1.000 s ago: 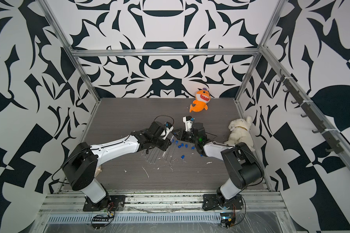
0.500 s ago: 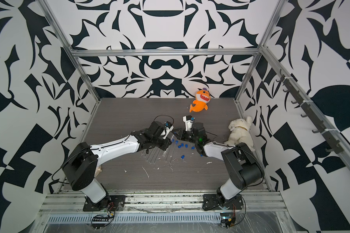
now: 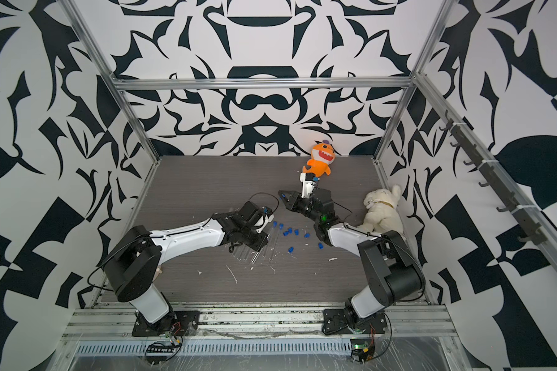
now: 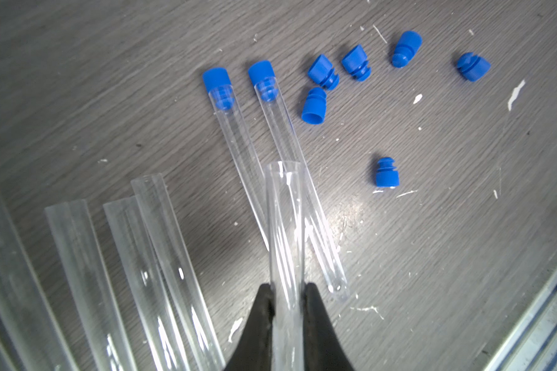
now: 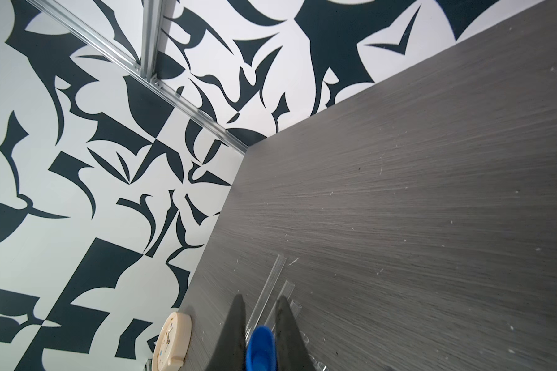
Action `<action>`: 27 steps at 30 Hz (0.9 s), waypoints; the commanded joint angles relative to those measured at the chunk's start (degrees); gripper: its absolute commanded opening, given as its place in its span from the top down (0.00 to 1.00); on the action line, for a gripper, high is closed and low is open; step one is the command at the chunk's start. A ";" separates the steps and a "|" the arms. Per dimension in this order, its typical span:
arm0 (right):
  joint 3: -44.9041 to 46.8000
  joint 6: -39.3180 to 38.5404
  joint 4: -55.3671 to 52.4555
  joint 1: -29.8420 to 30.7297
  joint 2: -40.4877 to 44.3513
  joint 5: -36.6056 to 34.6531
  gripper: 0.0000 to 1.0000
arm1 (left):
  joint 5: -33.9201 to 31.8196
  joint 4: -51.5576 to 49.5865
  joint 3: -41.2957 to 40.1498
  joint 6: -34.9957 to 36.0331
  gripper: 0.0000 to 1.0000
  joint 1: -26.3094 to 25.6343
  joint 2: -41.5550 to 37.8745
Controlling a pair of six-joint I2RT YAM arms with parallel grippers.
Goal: Remove stoppers from test tubes
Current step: Place the test tube at the center of the board, then place the stopper at the center of the board.
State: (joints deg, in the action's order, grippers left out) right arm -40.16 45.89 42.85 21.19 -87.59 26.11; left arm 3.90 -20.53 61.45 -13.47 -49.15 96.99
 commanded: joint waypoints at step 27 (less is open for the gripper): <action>2.00 -14.15 -39.16 -5.46 0.47 -14.33 1.00 | -9.48 -11.43 13.24 -5.51 1.00 1.24 12.12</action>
State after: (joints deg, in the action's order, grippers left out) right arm -37.76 32.97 3.49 15.51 -86.76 12.78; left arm -4.14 -28.56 73.41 -18.04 -48.38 107.77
